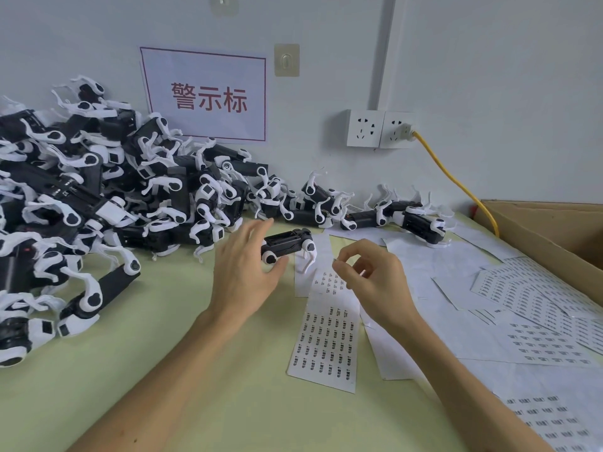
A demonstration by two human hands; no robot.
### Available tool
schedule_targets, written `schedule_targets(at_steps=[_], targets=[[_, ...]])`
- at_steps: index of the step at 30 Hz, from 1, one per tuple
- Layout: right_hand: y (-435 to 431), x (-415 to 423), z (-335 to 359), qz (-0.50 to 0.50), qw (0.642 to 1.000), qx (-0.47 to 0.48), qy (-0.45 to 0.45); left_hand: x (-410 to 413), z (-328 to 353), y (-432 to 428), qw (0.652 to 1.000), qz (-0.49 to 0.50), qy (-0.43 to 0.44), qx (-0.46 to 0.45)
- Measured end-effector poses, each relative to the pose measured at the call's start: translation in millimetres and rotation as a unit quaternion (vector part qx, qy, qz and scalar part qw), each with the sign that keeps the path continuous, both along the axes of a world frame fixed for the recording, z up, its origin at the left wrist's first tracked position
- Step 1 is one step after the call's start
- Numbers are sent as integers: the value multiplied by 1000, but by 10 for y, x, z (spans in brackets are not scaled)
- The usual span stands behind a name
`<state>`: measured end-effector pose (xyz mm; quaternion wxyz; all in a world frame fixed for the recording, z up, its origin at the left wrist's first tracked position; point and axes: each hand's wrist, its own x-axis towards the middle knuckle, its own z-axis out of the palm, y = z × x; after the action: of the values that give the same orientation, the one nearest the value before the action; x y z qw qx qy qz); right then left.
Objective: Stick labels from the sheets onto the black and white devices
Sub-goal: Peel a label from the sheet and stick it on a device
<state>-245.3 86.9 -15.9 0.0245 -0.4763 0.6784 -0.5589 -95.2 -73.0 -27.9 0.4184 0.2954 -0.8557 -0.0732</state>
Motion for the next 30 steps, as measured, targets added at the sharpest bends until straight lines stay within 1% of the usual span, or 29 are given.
schedule_targets(at_steps=[3, 6, 9, 11, 14, 15, 17, 19, 21, 22, 23, 24, 25, 26, 27, 28, 29, 30], targets=[[-1, 6, 1, 1, 1000, 1, -2, -5, -54, -59, 998, 13, -31, 48], [10, 3, 12, 17, 999, -16, -24, -6, -36, -75, 994, 59, -20, 86], [20, 12, 23, 44, 998, -15, -44, -9, -19, -80, 989, 74, -24, 125], [20, 24, 20, 55, 997, -9, -46, -4, -11, -79, 988, 57, -8, 147], [24, 20, 19, 65, 997, -1, -43, 12, 21, -74, 978, 26, 43, 200], [25, 17, 20, 68, 997, 1, -42, 20, 32, -74, 979, 23, 36, 201], [24, 18, 18, 68, 997, 6, -41, 40, 59, -77, 981, 25, -6, 190], [23, 21, 12, 66, 997, 11, -39, 60, 88, -67, 977, 30, -24, 209], [18, 21, 11, 69, 997, 11, -43, 53, 96, -28, 971, 19, 6, 238], [17, 19, 12, 75, 996, 8, -51, 37, 90, 3, 962, -7, 49, 269], [17, 15, 16, 81, 995, 3, -61, 17, 90, 40, 942, -43, 108, 316], [17, 10, 21, 88, 994, -3, -72, 1, 98, 74, 909, -79, 169, 372], [16, 8, 33, 95, 992, -7, -85, -13, 110, 94, 868, -110, 219, 433], [14, 3, 41, 103, 989, -10, -102, -20, 128, 112, 820, -140, 250, 496], [14, -5, 49, 113, 986, -11, -124, -24, 144, 128, 772, -170, 261, 554], [16, -15, 54, 124, 981, -12, -146, -25, 156, 144, 735, -200, 252, 597], [20, -22, 62, 134, 977, -13, -167, -25, 160, 165, 711, -228, 233, 623], [25, -28, 72, 142, 973, -15, -183, -30, 153, 188, 698, -252, 212, 636]])
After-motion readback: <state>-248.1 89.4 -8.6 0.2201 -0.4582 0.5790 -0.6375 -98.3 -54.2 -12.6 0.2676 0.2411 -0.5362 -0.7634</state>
